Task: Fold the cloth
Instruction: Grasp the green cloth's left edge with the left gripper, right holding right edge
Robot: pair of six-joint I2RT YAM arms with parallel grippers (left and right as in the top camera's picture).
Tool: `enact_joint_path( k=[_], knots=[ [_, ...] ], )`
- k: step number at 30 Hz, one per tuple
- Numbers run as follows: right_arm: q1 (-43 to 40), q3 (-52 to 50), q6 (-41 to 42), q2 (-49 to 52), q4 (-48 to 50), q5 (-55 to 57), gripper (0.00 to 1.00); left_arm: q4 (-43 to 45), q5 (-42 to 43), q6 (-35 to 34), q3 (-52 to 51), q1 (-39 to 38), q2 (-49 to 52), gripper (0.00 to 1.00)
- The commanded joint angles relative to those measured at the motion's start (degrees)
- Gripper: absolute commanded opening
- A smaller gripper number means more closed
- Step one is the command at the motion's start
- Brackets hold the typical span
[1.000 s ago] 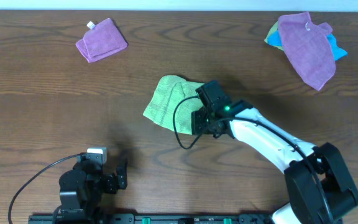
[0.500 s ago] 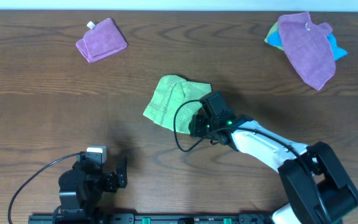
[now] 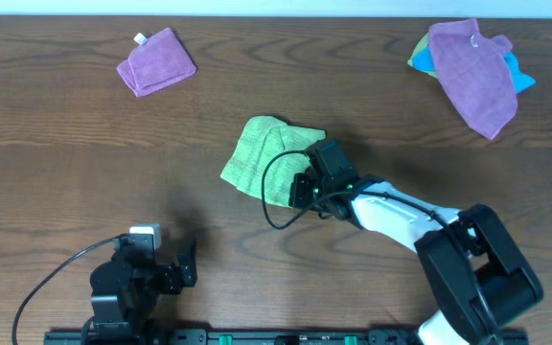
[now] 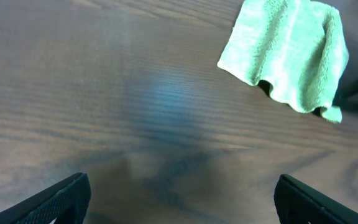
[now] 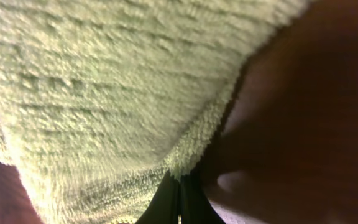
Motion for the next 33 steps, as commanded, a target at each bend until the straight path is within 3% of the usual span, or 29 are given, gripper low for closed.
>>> enact_joint_path(
  k=[1,11,15,19,20,22,26,33],
  knots=[
    [-1.88,-1.44,-3.04,-1.38,-6.01,3.65,0.01,0.11,0.42,-10.16,-0.5,-0.15,-0.42,0.95],
    [-3.69,5.95,-13.38,-19.08,-27.02,12.59,0.01,0.76,0.48,-38.62,-0.5,-0.17,-0.39,0.95],
    [-3.65,7.5,-15.58,-21.07,-32.5,17.18,0.01,0.74,1.92,-49.42,-0.5,-0.17,-0.39,0.95],
    [-3.65,7.48,-16.57,-20.22,-35.8,23.12,0.03,0.7,1.9,-54.99,-0.52,-0.17,-0.42,0.95],
    [-3.65,7.48,-17.16,-19.76,-36.11,24.35,0.07,0.7,1.99,-54.97,-0.52,-0.17,-0.39,0.95],
    [-3.65,7.48,-17.29,-18.38,-36.76,26.99,0.39,0.72,3.56,-54.97,-0.52,-0.17,-0.39,0.95],
    [-3.67,7.48,-16.79,-16.85,-37.79,28.98,0.76,0.72,6.97,-54.88,-0.52,-0.17,-0.37,0.95],
    [-4.42,7.21,-8.15,-16.81,-42.14,26.84,0.8,0.68,9.77,-51.87,-0.52,-0.33,0.35,0.96]
  ],
)
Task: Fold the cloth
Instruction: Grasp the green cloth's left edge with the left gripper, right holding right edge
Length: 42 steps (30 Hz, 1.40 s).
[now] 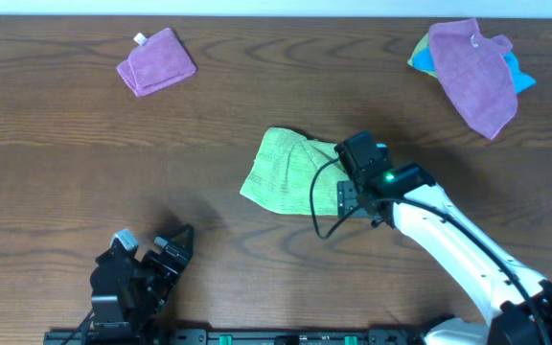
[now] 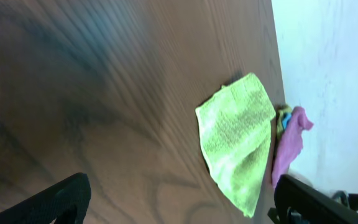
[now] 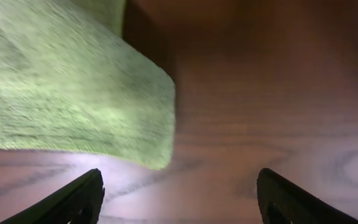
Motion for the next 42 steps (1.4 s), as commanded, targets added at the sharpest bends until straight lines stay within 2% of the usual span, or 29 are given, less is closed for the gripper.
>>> enact_joint_path(
  k=[1,5,7,12,18,29,34,42],
  knots=[
    [-1.18,-0.5,5.68,0.17,-0.66,-1.92,0.8,0.26,2.95,1.36,-0.35,-0.28,1.03,0.96],
    [-4.02,-3.15,9.01,0.15,1.75,-9.84,0.77,1.2,6.43,1.99,-0.31,-0.28,5.84,0.96],
    [-6.29,-6.23,9.14,0.15,6.14,-17.09,0.76,6.21,9.44,4.48,-0.31,-0.28,10.69,0.96],
    [-8.59,-10.95,9.11,0.15,12.17,-24.0,0.77,17.22,13.99,5.64,-0.04,-0.28,21.81,0.96],
    [-8.9,-12.94,9.11,0.13,14.05,-24.72,0.78,19.67,18.73,14.62,4.87,-0.48,39.58,0.96],
    [-9.07,-12.98,10.6,0.13,17.64,-23.63,0.78,19.67,16.52,32.46,25.0,-7.17,74.12,0.96],
    [-10.25,-12.98,10.6,0.13,17.88,-23.85,0.78,19.67,16.72,37.0,31.43,-8.07,85.64,0.96],
    [-12.26,-12.96,10.6,0.13,17.92,-25.18,0.77,23.61,16.96,38.86,34.88,-8.17,93.94,0.96]
  ],
)
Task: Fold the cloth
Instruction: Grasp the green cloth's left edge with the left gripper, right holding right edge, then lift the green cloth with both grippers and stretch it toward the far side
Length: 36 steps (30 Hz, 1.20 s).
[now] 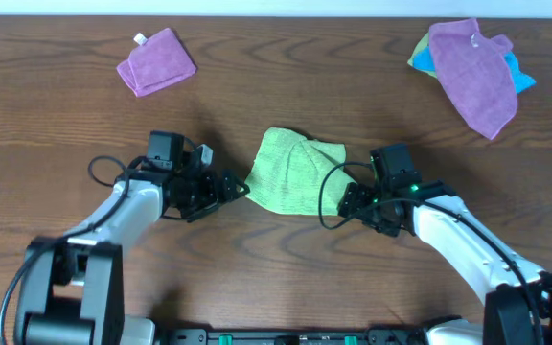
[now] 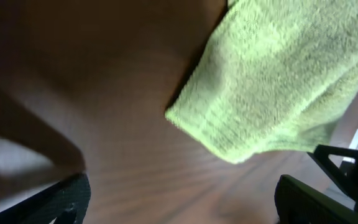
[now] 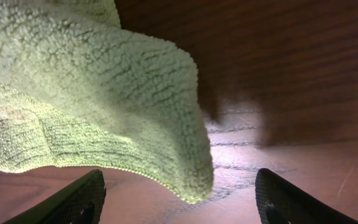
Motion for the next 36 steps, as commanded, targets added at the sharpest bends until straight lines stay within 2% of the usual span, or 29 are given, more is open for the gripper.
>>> enact_joint_path(
  k=[1,14,29,33,36],
  knots=[
    [-1.05,-0.17,0.76,0.04,0.07,-0.96,0.77,2.25,0.33,2.27,1.55,-0.31,2.08,0.96],
    [-1.14,-0.15,0.79,0.04,1.07,-1.33,0.77,11.47,1.46,-2.32,1.55,-2.19,5.84,0.96],
    [-1.14,-0.15,0.81,0.02,1.05,-1.36,0.77,15.02,1.73,-4.98,1.55,-7.32,10.62,0.96],
    [-1.14,-0.15,0.81,0.02,0.9,-1.36,0.77,15.02,1.64,-5.05,1.55,-8.61,11.61,1.0],
    [-1.14,-0.15,0.79,0.02,0.79,-1.36,0.77,14.99,0.9,-5.05,1.53,-9.22,11.87,0.87]
  ],
)
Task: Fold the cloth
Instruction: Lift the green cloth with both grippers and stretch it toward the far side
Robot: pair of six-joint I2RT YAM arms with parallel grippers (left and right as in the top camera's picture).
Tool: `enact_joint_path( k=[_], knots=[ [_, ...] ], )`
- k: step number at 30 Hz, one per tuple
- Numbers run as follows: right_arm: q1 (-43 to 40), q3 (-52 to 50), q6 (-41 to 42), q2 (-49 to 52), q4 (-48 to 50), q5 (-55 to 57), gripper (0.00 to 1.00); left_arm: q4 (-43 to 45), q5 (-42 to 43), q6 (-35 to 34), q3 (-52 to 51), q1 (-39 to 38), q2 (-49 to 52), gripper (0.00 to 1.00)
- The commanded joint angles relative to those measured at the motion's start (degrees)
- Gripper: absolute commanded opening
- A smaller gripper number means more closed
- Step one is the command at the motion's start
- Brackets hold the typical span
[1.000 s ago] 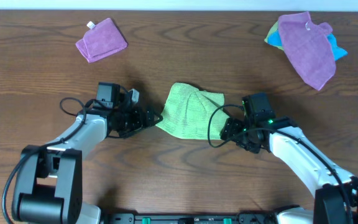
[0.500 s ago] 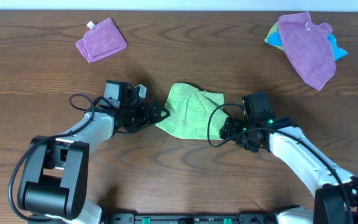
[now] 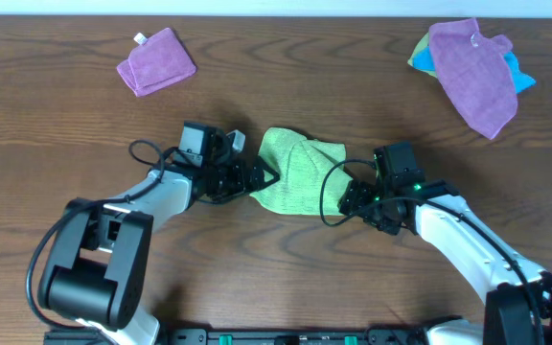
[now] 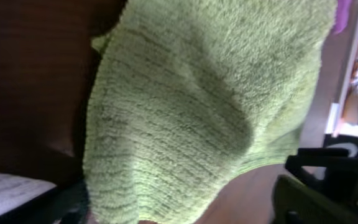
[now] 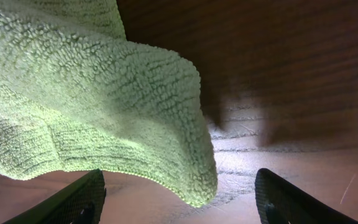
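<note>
The green cloth (image 3: 300,172) lies folded and rumpled at the table's middle. My left gripper (image 3: 264,176) is at its left edge. In the left wrist view the cloth (image 4: 204,99) fills the frame and its edge reaches down between the open fingers (image 4: 306,199). My right gripper (image 3: 353,199) sits at the cloth's lower right corner. In the right wrist view that corner (image 5: 191,180) hangs between the wide-open fingers (image 5: 79,199), with neither finger touching it.
A folded purple cloth (image 3: 156,61) lies at the far left. At the far right a purple cloth (image 3: 472,72) is draped over blue and yellow ones. Bare wooden table (image 3: 276,278) extends in front of the arms.
My left gripper has moved right, from a little left of the green cloth to its left edge, which now lies between the open fingers. The right gripper and the cloth have barely moved.
First my right gripper was shut on the green cloth while the left arm sat at the front left. Then the right gripper was open beside the cloth, which lay further right. Later the left arm was out beside the cloth; now both open grippers flank it.
</note>
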Motion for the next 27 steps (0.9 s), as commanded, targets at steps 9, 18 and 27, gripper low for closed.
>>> enact_joint_path(
  k=[9,18,27],
  knots=[
    [-0.37,-0.15,0.63,0.02,-0.44,-0.42,0.77,-1.27,-6.12,-0.13,-1.25,-0.98,2.99,0.29],
    [-0.63,-0.55,0.59,0.04,0.83,4.46,0.78,-1.27,-4.37,-0.11,-1.25,-0.76,2.99,0.06],
    [-0.63,-4.07,0.7,0.07,9.2,4.55,0.61,-1.29,-3.87,-0.13,-1.25,-0.46,2.99,0.06]
  ],
)
